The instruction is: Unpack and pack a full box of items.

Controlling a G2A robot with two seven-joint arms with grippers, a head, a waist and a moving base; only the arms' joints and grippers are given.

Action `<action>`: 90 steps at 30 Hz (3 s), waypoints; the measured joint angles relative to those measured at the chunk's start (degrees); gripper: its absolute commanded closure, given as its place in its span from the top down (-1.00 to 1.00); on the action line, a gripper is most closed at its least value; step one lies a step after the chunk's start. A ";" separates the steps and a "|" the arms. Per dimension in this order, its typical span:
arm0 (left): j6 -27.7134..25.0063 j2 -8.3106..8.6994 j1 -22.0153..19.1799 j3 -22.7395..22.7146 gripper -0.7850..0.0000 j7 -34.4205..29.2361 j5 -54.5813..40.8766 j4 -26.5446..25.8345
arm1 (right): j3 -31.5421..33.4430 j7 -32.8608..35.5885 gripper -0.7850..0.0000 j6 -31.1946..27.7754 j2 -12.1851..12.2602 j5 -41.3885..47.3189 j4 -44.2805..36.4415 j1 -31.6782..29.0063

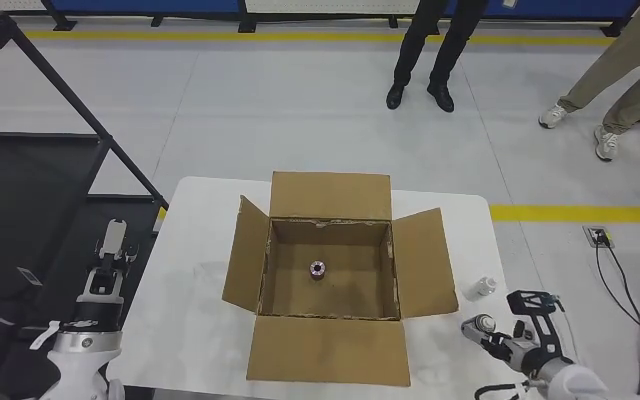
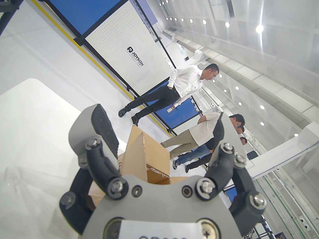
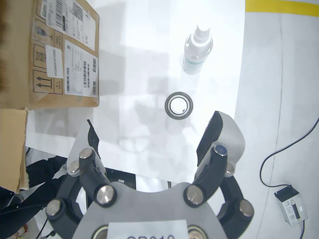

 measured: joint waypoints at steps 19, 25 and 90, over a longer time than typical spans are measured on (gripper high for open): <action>0.00 0.00 0.00 0.00 1.00 0.00 0.00 0.00 | -6.55 9.72 0.38 4.00 1.04 -3.13 16.38 13.95; 0.00 0.00 0.00 0.00 1.00 0.00 0.00 0.00 | -7.44 10.01 -0.35 4.80 1.24 -3.29 18.55 15.76; 0.00 0.00 0.00 0.00 1.00 0.00 0.00 0.00 | -68.57 7.61 -0.20 2.72 -12.56 1.30 54.93 72.10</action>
